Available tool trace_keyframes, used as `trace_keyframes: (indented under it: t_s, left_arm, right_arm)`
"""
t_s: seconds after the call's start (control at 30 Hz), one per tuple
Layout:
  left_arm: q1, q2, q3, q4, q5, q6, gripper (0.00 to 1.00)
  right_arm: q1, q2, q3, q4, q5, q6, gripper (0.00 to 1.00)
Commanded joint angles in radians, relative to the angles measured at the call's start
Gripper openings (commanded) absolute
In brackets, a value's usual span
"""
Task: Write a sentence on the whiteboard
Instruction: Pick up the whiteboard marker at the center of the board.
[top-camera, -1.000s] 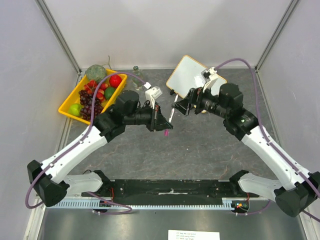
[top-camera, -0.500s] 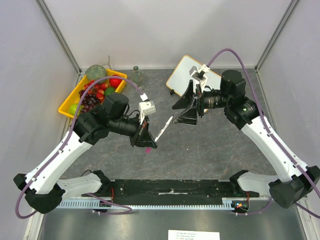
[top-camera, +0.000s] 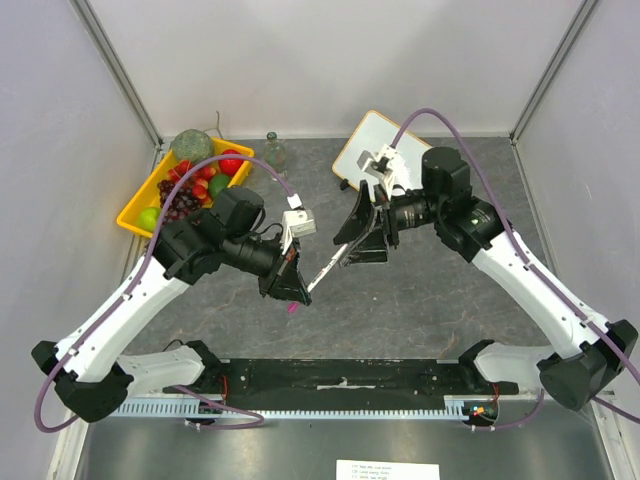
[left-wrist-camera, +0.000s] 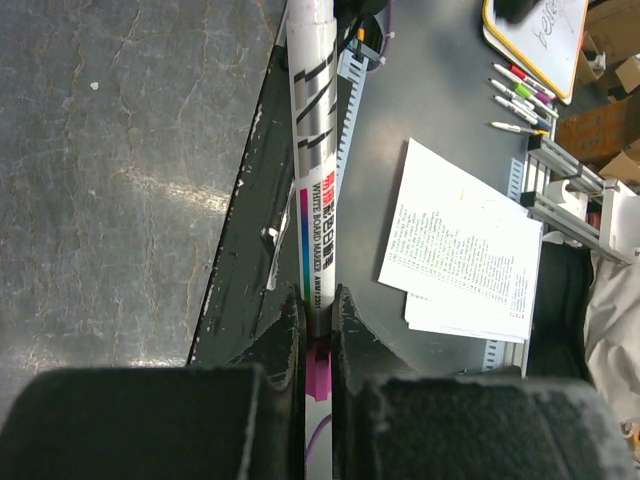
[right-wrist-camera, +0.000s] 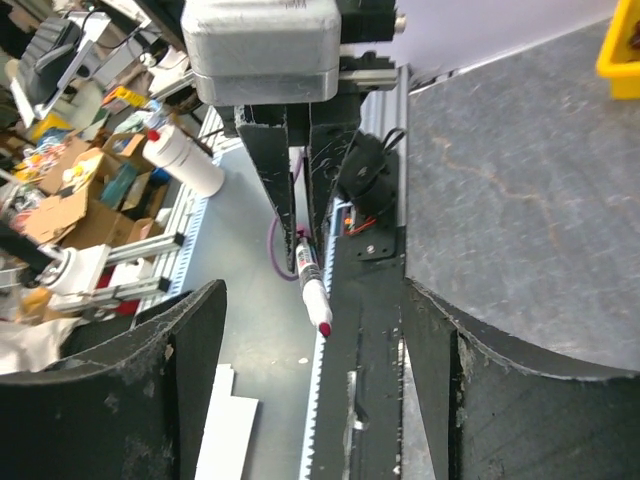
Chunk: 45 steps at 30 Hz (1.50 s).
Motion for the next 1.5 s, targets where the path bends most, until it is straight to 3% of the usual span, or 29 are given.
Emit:
trace_keyframes:
  t_s: [0.0,0.1,0.2,0.37,0.47,0.57,0.93,1.1,1.2,1.3,1.47]
  left_arm:
    - [-0.003,0.005,0.035,-0.024,0.047,0.052,0.02]
    - [-0.003,0.015,0.032,-0.035,0.055,0.058,0.02]
    - [-0.003,0.018,0.033,-0.039,0.047,0.058,0.02]
    - [-0.005,0.02,0.036,-0.046,0.035,0.061,0.02]
    - [-0.005,0.02,0.035,-0.052,0.03,0.061,0.02]
    - [-0.005,0.02,0.036,-0.056,0.032,0.064,0.02]
    - [-0.005,0.029,0.03,-0.07,0.03,0.073,0.02]
    - [-0.005,0.035,0.022,-0.069,0.032,0.075,0.02]
    - [-0.005,0.037,0.024,-0.069,0.027,0.076,0.02]
    - [-0.005,0.037,0.024,-0.07,0.023,0.073,0.02]
    - [-0.005,0.037,0.016,-0.07,0.017,0.073,0.02]
  right_arm:
    - [0.059,0.027,-0.014,-0.062,0.01,-0.047,0.75]
    - [0.094,0.036,-0.015,-0.075,0.038,-0.061,0.7]
    - [0.125,0.052,-0.008,-0.096,0.049,-0.081,0.53]
    - [0.15,0.073,0.008,-0.159,0.055,-0.141,0.39]
    - [0.157,0.082,0.023,-0.225,0.06,-0.194,0.24]
    - [0.159,0.079,0.026,-0.252,0.073,-0.223,0.01]
    - [0.159,0.078,0.046,-0.242,0.104,-0.227,0.01]
    - [0.16,0.093,0.031,-0.17,0.081,-0.162,0.38]
    - [0.163,0.087,0.0,-0.093,0.075,-0.104,0.42]
    - [0.17,0.087,-0.004,-0.079,0.081,-0.095,0.35]
    - [0.18,0.091,-0.021,-0.081,0.084,-0.093,0.01]
